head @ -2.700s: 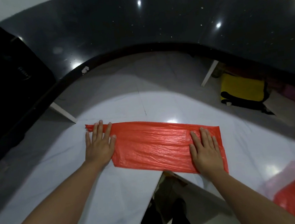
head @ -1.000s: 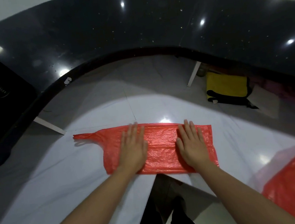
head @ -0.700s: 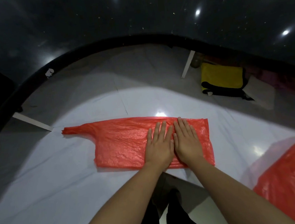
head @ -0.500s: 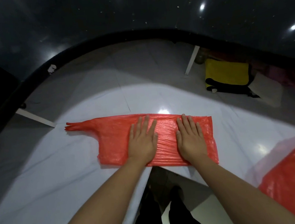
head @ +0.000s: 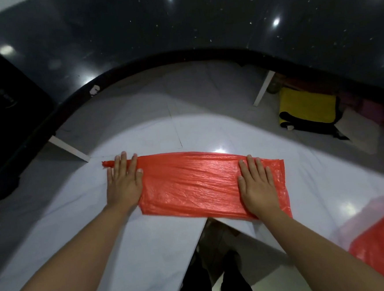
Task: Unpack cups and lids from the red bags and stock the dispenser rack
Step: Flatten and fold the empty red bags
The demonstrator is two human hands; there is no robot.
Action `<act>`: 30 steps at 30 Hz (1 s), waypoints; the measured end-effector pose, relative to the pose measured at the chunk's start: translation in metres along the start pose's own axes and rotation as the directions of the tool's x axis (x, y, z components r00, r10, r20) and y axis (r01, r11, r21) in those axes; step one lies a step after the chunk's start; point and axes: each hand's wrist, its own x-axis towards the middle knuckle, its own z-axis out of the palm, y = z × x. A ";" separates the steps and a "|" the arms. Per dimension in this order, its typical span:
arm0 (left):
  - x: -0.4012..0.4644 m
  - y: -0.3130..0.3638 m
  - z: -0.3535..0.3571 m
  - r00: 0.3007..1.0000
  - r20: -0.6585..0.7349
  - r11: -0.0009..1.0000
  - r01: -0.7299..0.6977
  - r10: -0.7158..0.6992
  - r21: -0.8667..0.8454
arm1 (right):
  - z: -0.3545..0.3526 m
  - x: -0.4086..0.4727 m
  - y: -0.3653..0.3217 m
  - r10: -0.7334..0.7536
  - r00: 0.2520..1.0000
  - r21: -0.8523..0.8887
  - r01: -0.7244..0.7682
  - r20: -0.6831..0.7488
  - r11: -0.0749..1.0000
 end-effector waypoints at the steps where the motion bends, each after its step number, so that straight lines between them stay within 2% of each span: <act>1: -0.003 -0.001 -0.002 0.999 -0.030 0.999 0.009 -0.010 -0.031 | -0.002 -0.001 -0.001 0.003 1.000 0.008 -0.003 0.012 1.000; 4: -0.013 -0.007 -0.009 0.967 -0.165 0.963 0.154 -0.192 -0.220 | -0.013 -0.001 -0.017 -0.034 0.999 0.059 0.033 0.009 0.998; 5: -0.014 -0.008 -0.011 0.942 -0.169 0.922 0.227 -0.290 -0.315 | -0.016 0.000 -0.029 -0.084 0.996 0.059 0.085 -0.005 0.995; 7: -0.012 -0.008 -0.016 0.893 -0.089 0.804 0.349 -0.442 -0.482 | -0.019 0.002 -0.065 -0.213 0.977 0.081 0.212 0.000 0.974; 8: -0.008 -0.007 -0.020 0.880 -0.049 0.758 0.378 -0.473 -0.532 | -0.019 0.004 -0.085 -0.272 0.962 0.109 0.269 0.011 0.957; 11: 0.001 -0.007 -0.029 0.876 -0.053 0.718 0.358 -0.480 -0.597 | -0.012 0.012 -0.148 -0.395 0.917 0.153 0.383 0.058 0.911; 14: 0.004 -0.003 -0.039 0.855 -0.030 0.614 0.346 -0.517 -0.709 | -0.002 0.021 -0.193 -0.419 0.901 0.157 0.401 0.112 0.903; 19: 0.005 0.012 -0.037 0.867 0.041 0.336 0.236 -0.496 -0.912 | 0.014 0.029 -0.211 -0.397 0.895 0.094 0.386 0.201 0.918; 21: 0.009 0.019 -0.035 0.847 0.109 0.184 0.236 -0.521 -0.954 | 0.017 0.030 -0.210 -0.404 0.893 0.072 0.398 0.196 0.915; 24: 0.020 0.031 -0.034 0.814 0.188 -0.111 0.151 -0.550 -0.982 | 0.019 0.030 -0.208 -0.416 0.891 0.072 0.410 0.183 0.909; 26: 0.022 0.037 -0.030 0.829 0.164 -0.089 0.137 -0.534 -0.987 | 0.019 0.029 -0.208 -0.423 0.889 0.084 0.415 0.175 0.906; 27: 0.020 0.040 -0.029 0.853 0.140 0.020 0.174 -0.503 -0.985 | 0.019 0.029 -0.208 -0.428 0.888 0.098 0.417 0.166 0.904; 28: 0.017 0.043 -0.028 0.881 0.118 0.170 0.217 -0.457 -0.961 | 0.018 0.030 -0.207 -0.435 0.887 0.119 0.420 0.154 0.900; 29: 0.013 0.046 -0.024 0.909 0.082 0.340 0.235 -0.408 -0.911 | 0.017 0.030 -0.205 -0.445 0.884 0.147 0.426 0.142 0.893; 30: 0.009 0.050 -0.023 0.937 0.057 0.449 0.217 -0.344 -0.867 | 0.015 0.030 -0.202 -0.459 0.880 0.190 0.433 0.125 0.881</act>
